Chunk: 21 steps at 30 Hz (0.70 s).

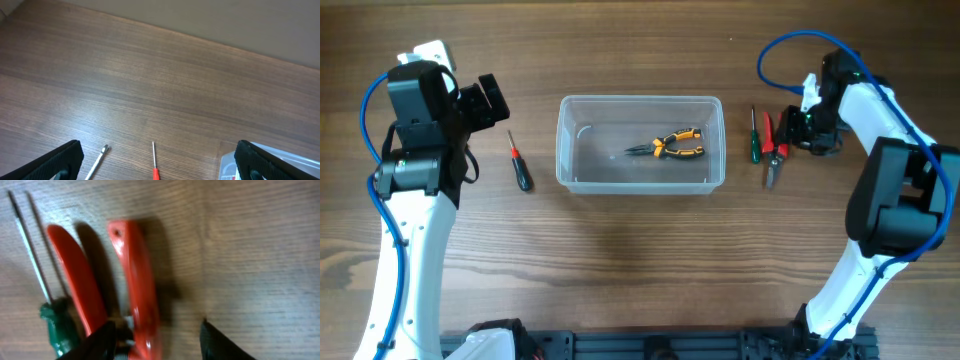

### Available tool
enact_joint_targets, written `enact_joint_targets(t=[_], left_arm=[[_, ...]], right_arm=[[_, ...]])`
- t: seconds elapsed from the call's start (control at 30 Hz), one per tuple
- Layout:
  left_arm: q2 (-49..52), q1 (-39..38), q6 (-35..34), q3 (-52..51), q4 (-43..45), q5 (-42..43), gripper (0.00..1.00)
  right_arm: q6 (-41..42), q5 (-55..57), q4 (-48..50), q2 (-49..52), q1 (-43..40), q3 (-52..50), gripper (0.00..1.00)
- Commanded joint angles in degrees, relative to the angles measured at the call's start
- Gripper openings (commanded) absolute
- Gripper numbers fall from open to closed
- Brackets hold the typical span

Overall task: Pack container
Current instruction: 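Move the right gripper to the red-handled shears and grasp them, then carry the red shears into the container and release them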

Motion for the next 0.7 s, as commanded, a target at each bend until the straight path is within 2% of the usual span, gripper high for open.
enact_joint_targets(t=[0.0,0.13,0.2,0.3,0.33,0.53,0.67], left_arm=[[0.11,0.31,1.33,1.16,0.11,-0.55,1.0],[0.11,0.31,1.33,1.16,0.11,-0.55,1.0],[0.11,0.31,1.33,1.16,0.11,-0.55,1.0],[0.11,0.31,1.33,1.16,0.11,-0.55,1.0],[0.11,0.31,1.33,1.16,0.11,-0.55,1.0],[0.11,0.31,1.33,1.16,0.11,-0.55,1.0],[0.11,0.31,1.33,1.16,0.11,-0.55,1.0]], right_arm=[[0.85,4.09,1.05,2.93,1.07,-0.17,0.54],[0.76,7.08,1.57,4.28,1.07,-0.17,0.5],[0.35,7.23,1.42,4.59,1.07,-0.17,0.36],[0.37,7.23,1.42,4.59,1.07,-0.17,0.24],[0.37,7.23,1.42,4.59,1.07,-0.17,0.13],[0.42,7.21,2.43,4.59,1.07,-0.15,0.05],[-0.17,7.21,2.23,4.28,1.07,1.68,0.04]])
